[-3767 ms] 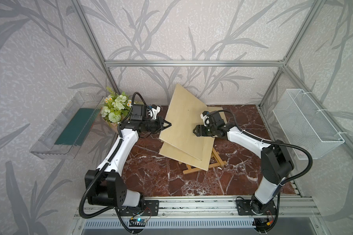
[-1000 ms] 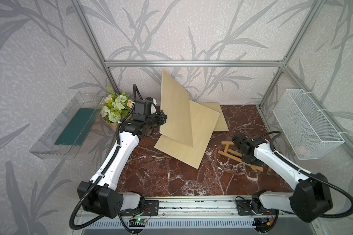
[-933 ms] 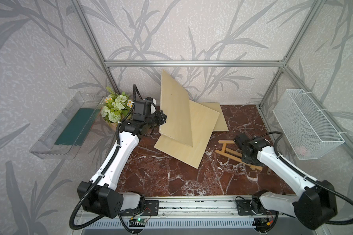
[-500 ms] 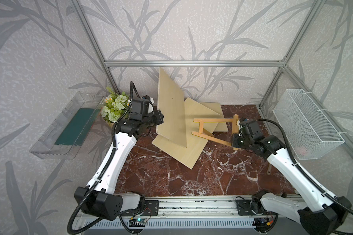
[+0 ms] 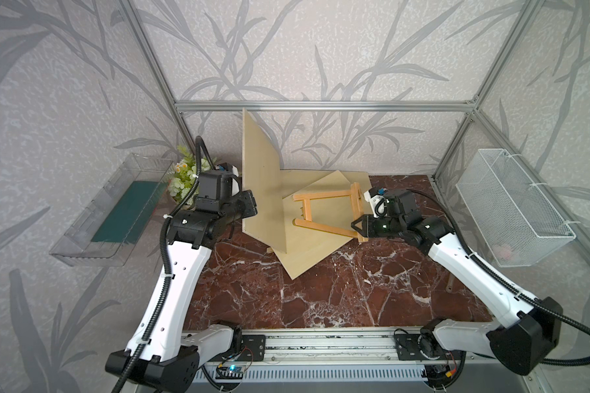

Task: Assemble the easel
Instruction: Place the easel at the center of the board.

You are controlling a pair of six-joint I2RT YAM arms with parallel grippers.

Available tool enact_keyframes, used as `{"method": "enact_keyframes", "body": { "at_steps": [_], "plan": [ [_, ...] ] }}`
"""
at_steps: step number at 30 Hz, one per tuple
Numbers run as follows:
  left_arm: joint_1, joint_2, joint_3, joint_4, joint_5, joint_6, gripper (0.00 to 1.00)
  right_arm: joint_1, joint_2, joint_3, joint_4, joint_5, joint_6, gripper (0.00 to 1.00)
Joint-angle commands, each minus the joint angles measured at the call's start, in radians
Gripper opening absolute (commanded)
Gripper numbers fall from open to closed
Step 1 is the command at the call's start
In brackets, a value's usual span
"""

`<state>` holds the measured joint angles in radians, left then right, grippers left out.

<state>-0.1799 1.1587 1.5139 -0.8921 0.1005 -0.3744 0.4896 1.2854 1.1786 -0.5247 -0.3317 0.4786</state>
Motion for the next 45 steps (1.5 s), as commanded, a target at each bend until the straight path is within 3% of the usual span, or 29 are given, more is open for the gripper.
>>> {"method": "enact_keyframes", "body": {
  "at_steps": [1, 8, 13, 20, 24, 30, 37, 45],
  "plan": [
    [-0.004, -0.080, 0.108, 0.233, 0.078, 0.079, 0.00, -0.005, -0.001, -0.005, 0.103, -0.168, -0.004, 0.00],
    [-0.006, -0.099, 0.140, 0.302, 0.123, 0.084, 0.00, -0.013, -0.047, -0.152, 0.064, -0.389, -0.045, 0.00],
    [-0.011, -0.102, 0.150, 0.359, 0.170, 0.117, 0.00, -0.013, -0.110, -0.305, 0.045, -0.460, -0.078, 0.00],
    [-0.016, -0.128, 0.146, 0.454, 0.239, 0.112, 0.00, -0.013, -0.198, -0.519, 0.078, -0.382, -0.036, 0.00],
    [-0.017, -0.126, 0.152, 0.462, 0.246, 0.104, 0.00, -0.012, -0.204, -0.555, 0.063, -0.340, -0.018, 0.00],
    [-0.020, -0.138, 0.127, 0.513, 0.249, 0.070, 0.00, -0.012, -0.083, -0.568, 0.104, -0.326, -0.013, 0.00],
    [-0.020, -0.177, 0.099, 0.563, 0.186, 0.071, 0.00, -0.014, 0.171, -0.540, 0.138, -0.387, -0.033, 0.00],
    [-0.020, -0.162, 0.080, 0.559, 0.175, 0.085, 0.00, -0.022, 0.123, -0.602, 0.056, -0.245, 0.016, 0.00]
  ]
}}
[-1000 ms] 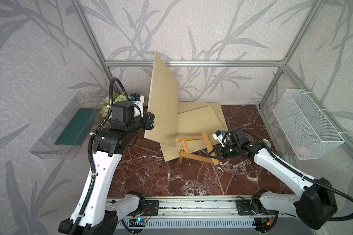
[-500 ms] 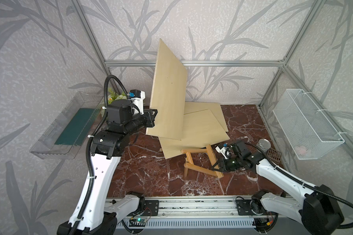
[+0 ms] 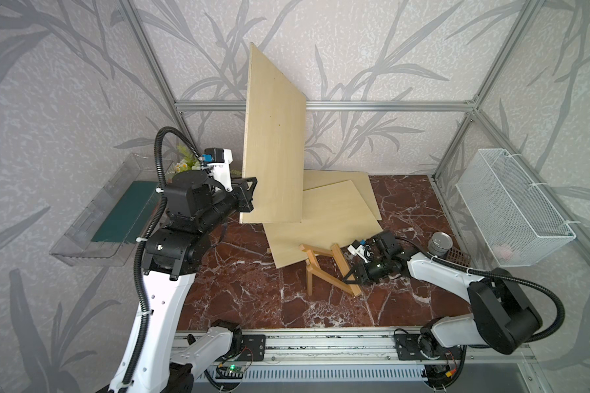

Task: Assemble the easel
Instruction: Place the easel at the center of the board.

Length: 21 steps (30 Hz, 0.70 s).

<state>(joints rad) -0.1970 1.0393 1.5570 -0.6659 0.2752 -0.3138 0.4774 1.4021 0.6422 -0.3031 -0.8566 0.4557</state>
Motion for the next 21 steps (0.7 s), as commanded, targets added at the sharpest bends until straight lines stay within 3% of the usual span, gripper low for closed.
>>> {"method": "enact_keyframes", "body": {
  "at_steps": [1, 7, 16, 21],
  "plan": [
    [-0.003, -0.037, 0.035, 0.333, 0.006, 0.025, 0.00, -0.013, -0.002, -0.088, -0.171, 0.293, 0.050, 0.00],
    [-0.007, -0.004, 0.038, 0.333, 0.015, 0.021, 0.00, -0.106, -0.036, -0.173, -0.178, 0.323, 0.092, 0.00],
    [-0.022, 0.034, 0.049, 0.298, 0.002, 0.037, 0.00, -0.109, 0.229, -0.136, -0.048, 0.330, 0.059, 0.00],
    [-0.035, 0.033, 0.020, 0.292, -0.033, 0.076, 0.00, -0.072, 0.270, -0.088, -0.096, 0.376, 0.062, 0.00]
  ]
}}
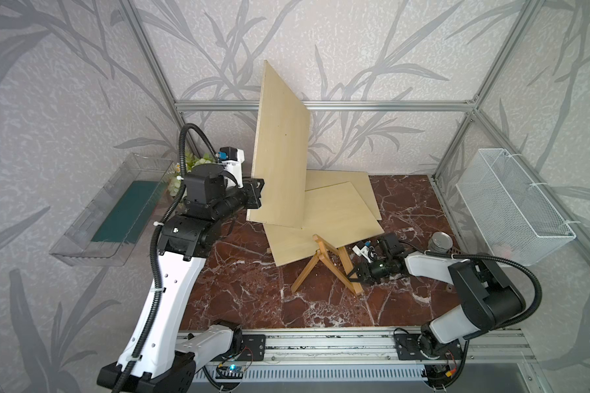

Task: Assemble the easel
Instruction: Place the easel at the center of the board, then move the easel to the center of the board.

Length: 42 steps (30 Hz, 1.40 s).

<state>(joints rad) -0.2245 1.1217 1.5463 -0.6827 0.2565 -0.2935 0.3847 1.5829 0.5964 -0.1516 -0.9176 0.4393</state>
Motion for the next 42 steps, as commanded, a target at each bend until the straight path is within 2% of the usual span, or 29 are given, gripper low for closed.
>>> {"method": "enact_keyframes", "body": {
  "at_steps": [1, 6, 11, 19, 29, 36, 42],
  "plan": [
    [-0.010, -0.055, 0.018, 0.319, -0.027, 0.067, 0.00, 0.034, 0.102, -0.029, -0.259, 0.455, 0.082, 0.00],
    [-0.016, -0.117, -0.085, 0.432, -0.141, 0.081, 0.00, 0.119, 0.173, 0.092, -0.359, 0.569, 0.083, 0.00],
    [-0.016, -0.157, -0.099, 0.412, -0.198, 0.106, 0.00, 0.133, 0.185, 0.178, -0.329, 0.643, 0.070, 0.00],
    [-0.017, -0.262, -0.095, 0.351, -0.309, 0.138, 0.00, 0.175, 0.323, 0.310, -0.280, 0.650, 0.013, 0.00],
    [-0.016, -0.304, -0.073, 0.238, -0.281, 0.154, 0.00, 0.234, 0.478, 0.473, -0.306, 0.591, -0.090, 0.00],
    [-0.016, -0.309, -0.025, 0.225, -0.253, 0.152, 0.00, 0.263, 0.562, 0.630, -0.349, 0.623, -0.122, 0.00],
    [-0.017, -0.332, -0.015, 0.255, -0.312, 0.134, 0.00, 0.263, 0.601, 0.729, -0.328, 0.679, -0.084, 0.00]
  ]
}}
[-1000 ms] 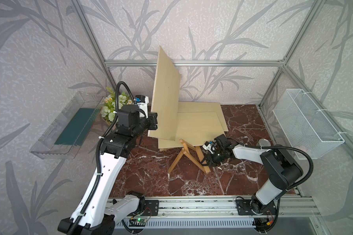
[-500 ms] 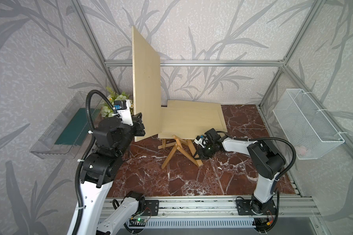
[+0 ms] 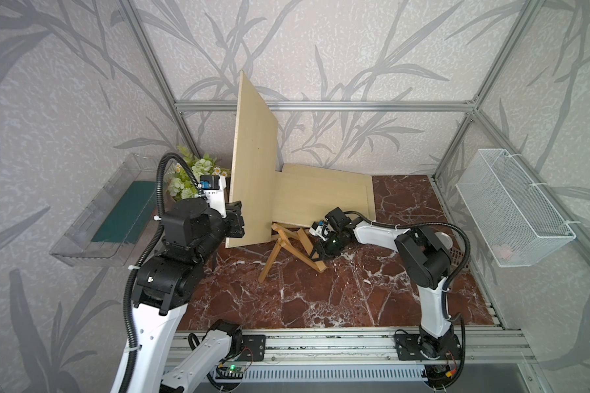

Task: Assemble the easel
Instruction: Move the easel to the center of the board.

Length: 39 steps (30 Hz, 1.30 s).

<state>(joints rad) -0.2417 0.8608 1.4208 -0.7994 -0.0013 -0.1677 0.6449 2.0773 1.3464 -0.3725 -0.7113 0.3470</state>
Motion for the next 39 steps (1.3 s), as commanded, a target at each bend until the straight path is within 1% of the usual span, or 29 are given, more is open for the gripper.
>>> {"method": "enact_keyframes", "body": {
  "at_steps": [1, 5, 10, 14, 18, 22, 24, 27, 30, 36, 39],
  "plan": [
    [0.001, -0.076, 0.109, 0.373, -0.072, 0.007, 0.00, 0.004, 0.108, -0.014, -0.091, 0.478, 0.022, 0.00],
    [0.001, -0.092, 0.115, 0.368, -0.159, 0.006, 0.00, 0.018, 0.115, -0.002, -0.014, 0.510, 0.079, 0.00],
    [0.001, -0.099, 0.152, 0.359, -0.235, -0.017, 0.00, 0.071, 0.144, 0.021, 0.063, 0.581, 0.156, 0.00],
    [0.001, -0.084, 0.195, 0.327, -0.206, -0.062, 0.00, 0.097, 0.142, 0.012, 0.127, 0.661, 0.219, 0.00],
    [0.001, -0.052, 0.251, 0.260, -0.189, -0.122, 0.00, 0.105, 0.151, -0.020, 0.232, 0.677, 0.284, 0.00],
    [0.001, -0.017, 0.320, 0.185, -0.208, -0.192, 0.00, 0.122, 0.182, 0.026, 0.235, 0.680, 0.264, 0.00],
    [0.001, -0.006, 0.356, 0.149, -0.211, -0.244, 0.00, 0.134, 0.173, 0.023, 0.246, 0.713, 0.248, 0.00],
    [0.001, 0.001, 0.394, 0.129, -0.175, -0.297, 0.00, 0.144, 0.166, 0.009, 0.307, 0.728, 0.218, 0.00],
    [0.001, 0.005, 0.427, 0.125, -0.143, -0.328, 0.00, 0.147, 0.184, 0.034, 0.327, 0.738, 0.178, 0.00],
    [0.001, -0.008, 0.484, 0.121, -0.121, -0.338, 0.00, 0.161, 0.212, 0.052, 0.362, 0.712, 0.148, 0.00],
    [0.000, -0.010, 0.527, 0.108, -0.110, -0.316, 0.00, 0.181, 0.217, 0.063, 0.350, 0.715, 0.121, 0.00]
  ]
}}
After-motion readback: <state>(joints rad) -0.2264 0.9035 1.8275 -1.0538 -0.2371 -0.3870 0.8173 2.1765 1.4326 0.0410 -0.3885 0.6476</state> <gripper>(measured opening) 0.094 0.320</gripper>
